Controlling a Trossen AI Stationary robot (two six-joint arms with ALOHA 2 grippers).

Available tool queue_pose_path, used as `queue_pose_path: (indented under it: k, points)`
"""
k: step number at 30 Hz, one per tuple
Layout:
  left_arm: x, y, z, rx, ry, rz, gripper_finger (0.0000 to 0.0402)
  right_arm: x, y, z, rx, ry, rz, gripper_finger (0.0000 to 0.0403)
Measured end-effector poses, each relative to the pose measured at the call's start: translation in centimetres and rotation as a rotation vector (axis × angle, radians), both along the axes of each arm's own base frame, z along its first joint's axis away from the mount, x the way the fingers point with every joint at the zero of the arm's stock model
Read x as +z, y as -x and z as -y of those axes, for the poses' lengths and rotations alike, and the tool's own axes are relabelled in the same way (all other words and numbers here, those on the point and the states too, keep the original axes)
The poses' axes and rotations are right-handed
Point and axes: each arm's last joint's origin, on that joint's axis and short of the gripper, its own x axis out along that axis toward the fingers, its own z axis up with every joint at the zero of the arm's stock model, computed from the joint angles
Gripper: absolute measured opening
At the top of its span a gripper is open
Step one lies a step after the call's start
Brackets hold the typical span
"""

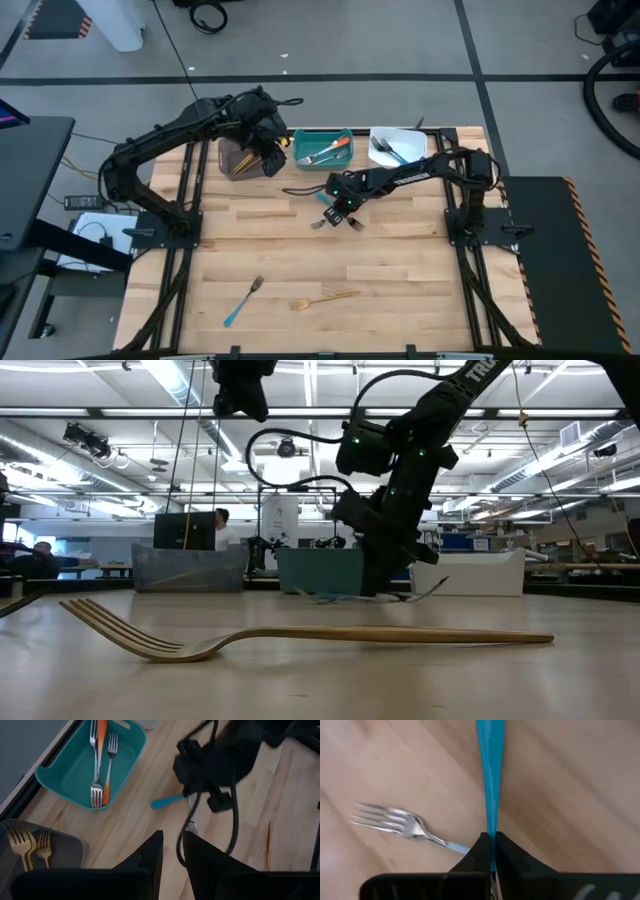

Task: Sort silverware by color (type)
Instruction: Put the blue fork into the white bin

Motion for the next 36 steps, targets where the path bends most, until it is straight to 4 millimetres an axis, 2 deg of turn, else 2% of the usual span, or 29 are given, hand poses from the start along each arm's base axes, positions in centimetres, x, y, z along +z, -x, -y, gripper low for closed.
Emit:
queue_pose_path:
  k: [6,9,16,22,25,29,36]
  points:
    - [-0.1,0.1,0.1,0.000,0.007,-0.016,0.0082,3.9,0.8,0.7,0.045,-0.004,0.122,0.0005]
    - [-0.2,0.3,0.1,0.006,0.000,-0.038,0.0082,6.9,2.1,1.1,0.062,0.041,0.168,0.0003]
    - [-0.3,0.5,-0.1,0.008,-0.070,-0.085,0.0082,13.2,7.3,3.1,-0.019,0.258,0.192,0.0002]
    - [-0.3,0.8,-0.7,0.041,-0.091,-0.095,0.0082,16.2,11.6,6.6,-0.171,0.429,0.180,0.0000]
    - [-0.3,1.0,-1.2,0.050,-0.101,-0.100,0.0082,16.3,13.2,8.6,-0.201,0.483,0.131,0.0000]
    - [-0.3,1.4,-1.9,0.036,-0.126,-0.110,0.0082,14.8,15.1,11.1,-0.190,0.494,-0.004,0.0000]
    - [-0.4,1.9,-2.8,0.054,-0.134,-0.122,0.0082,12.1,16.5,13.6,-0.089,0.462,-0.131,0.0007]
